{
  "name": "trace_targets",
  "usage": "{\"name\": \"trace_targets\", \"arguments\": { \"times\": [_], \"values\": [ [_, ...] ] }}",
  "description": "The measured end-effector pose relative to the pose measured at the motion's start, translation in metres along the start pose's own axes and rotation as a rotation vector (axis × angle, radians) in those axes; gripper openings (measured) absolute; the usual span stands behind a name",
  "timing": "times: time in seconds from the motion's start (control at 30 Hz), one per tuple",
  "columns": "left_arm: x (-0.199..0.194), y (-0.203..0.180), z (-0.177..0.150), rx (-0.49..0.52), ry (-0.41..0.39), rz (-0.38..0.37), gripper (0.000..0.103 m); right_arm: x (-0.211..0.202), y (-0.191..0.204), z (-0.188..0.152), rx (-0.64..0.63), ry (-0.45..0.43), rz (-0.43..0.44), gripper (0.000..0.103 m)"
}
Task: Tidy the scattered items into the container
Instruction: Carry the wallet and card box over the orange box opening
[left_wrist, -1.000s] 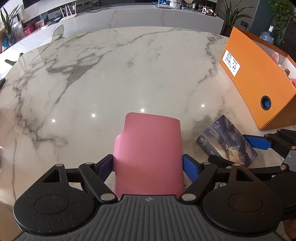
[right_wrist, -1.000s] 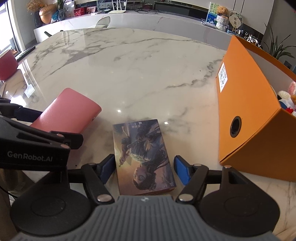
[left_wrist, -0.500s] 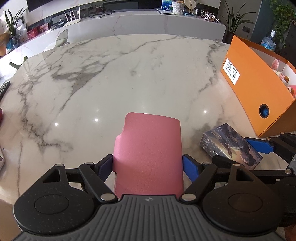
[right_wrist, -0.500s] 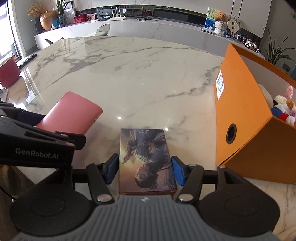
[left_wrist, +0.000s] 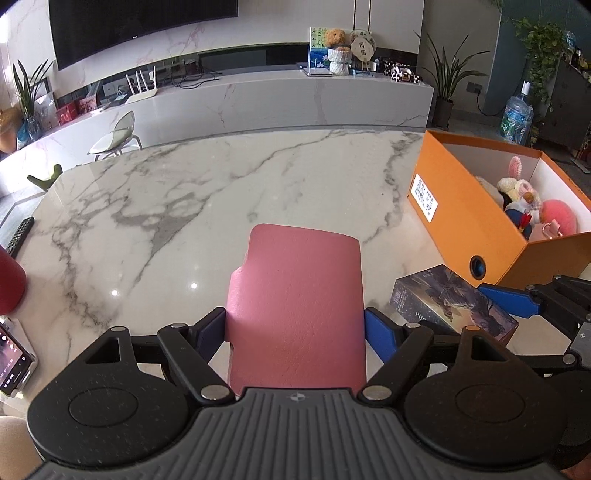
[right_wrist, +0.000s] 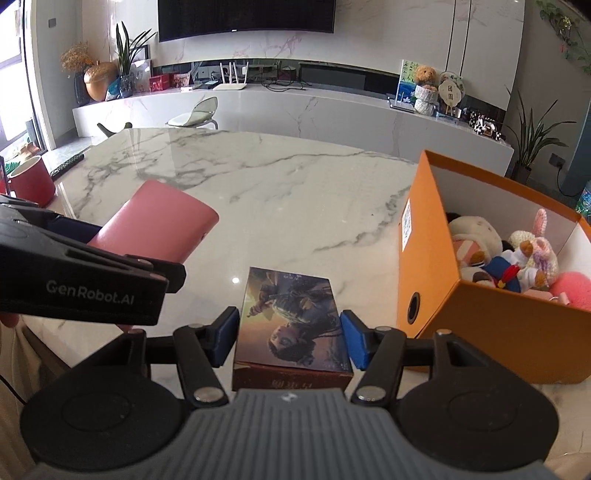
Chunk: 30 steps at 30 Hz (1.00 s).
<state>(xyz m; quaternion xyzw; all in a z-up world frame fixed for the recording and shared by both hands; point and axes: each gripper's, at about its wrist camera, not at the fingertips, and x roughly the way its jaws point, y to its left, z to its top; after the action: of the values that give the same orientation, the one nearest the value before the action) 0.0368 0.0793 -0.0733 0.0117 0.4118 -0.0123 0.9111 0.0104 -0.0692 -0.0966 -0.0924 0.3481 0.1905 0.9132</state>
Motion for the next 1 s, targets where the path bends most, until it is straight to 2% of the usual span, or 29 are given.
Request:
{"name": "trace_targets", "arguments": {
  "times": [0.23, 0.47, 0.7, 1.0],
  "values": [
    [-0.026, -0.019, 0.023, 0.015, -0.081, -0.027, 0.093, -0.033, -0.018, 0.008, 0.044, -0.09, -0.011, 0.062],
    [-0.038, -0.052, 0.047, 0.055, -0.128, -0.072, 0.093, -0.06, -0.048, 0.015, 0.097, -0.178, -0.041, 0.062],
    [-0.027, -0.104, 0.068, 0.125, -0.141, -0.132, 0.093, -0.077, -0.096, 0.015, 0.158, -0.231, -0.129, 0.062],
    [0.0, -0.17, 0.085, 0.194, -0.115, -0.219, 0.093, -0.077, -0.17, 0.004, 0.238, -0.227, -0.223, 0.062]
  ]
}}
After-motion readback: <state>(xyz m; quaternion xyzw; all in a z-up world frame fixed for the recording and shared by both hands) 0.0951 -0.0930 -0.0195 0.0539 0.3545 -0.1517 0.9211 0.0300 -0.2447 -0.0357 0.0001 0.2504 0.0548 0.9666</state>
